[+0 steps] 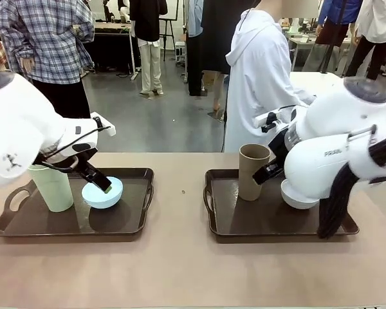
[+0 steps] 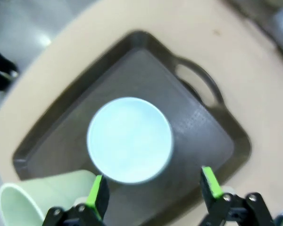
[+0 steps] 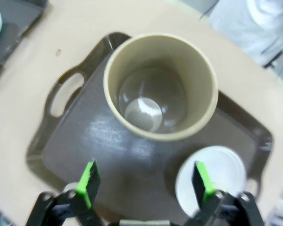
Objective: Set up a tray with a mat and arrange the tableware.
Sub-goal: Pick up the Picnic Bowl and Reusable plastic cup from the Handle tray in front of the human's position and hold them in the air.
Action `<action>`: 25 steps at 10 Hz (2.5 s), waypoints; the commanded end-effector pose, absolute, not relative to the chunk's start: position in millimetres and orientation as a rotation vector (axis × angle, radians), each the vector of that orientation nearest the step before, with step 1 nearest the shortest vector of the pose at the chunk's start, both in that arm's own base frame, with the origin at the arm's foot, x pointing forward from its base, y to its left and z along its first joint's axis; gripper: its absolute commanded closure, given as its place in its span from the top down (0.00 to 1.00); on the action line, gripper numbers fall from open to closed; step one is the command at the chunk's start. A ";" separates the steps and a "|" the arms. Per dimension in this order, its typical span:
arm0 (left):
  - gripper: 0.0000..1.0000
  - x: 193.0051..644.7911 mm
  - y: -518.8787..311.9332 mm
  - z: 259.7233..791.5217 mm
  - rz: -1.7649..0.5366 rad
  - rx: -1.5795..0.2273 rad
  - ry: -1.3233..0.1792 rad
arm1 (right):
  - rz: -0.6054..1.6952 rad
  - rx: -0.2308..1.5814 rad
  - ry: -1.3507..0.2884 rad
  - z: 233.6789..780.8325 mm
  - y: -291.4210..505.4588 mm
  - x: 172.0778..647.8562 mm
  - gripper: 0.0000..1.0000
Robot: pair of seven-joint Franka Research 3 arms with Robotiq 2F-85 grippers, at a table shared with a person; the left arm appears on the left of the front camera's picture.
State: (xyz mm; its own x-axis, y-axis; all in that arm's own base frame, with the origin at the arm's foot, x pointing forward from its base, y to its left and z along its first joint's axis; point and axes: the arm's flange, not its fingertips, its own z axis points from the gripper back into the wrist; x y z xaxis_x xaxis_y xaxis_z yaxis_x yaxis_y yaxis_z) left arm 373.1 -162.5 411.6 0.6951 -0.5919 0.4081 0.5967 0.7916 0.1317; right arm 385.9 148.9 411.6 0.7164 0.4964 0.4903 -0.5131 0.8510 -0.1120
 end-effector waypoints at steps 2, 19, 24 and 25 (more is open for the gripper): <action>1.00 285.9 -161.3 449.9 -0.721 0.040 -0.206 | 0.489 -0.061 -0.343 430.9 116.3 269.8 1.00; 1.00 288.0 43.3 505.8 -0.516 -0.771 -0.194 | 0.213 0.763 -0.236 482.2 -85.4 263.5 1.00; 1.00 276.4 142.1 470.7 -0.290 -0.979 -0.294 | 0.085 1.073 -0.321 462.7 -179.5 247.0 1.00; 1.00 273.4 161.2 463.0 -0.256 -1.021 -0.329 | 0.061 1.101 -0.321 457.1 -190.5 245.0 1.00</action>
State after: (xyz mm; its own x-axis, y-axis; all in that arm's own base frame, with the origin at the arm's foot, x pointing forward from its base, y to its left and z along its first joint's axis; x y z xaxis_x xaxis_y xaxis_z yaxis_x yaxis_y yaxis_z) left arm 270.8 149.1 466.6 0.9326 -0.0881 0.3501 0.3384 0.5512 -0.7627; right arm 239.0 -178.8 461.5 0.9511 -0.1126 0.2877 -0.1948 0.5042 0.8413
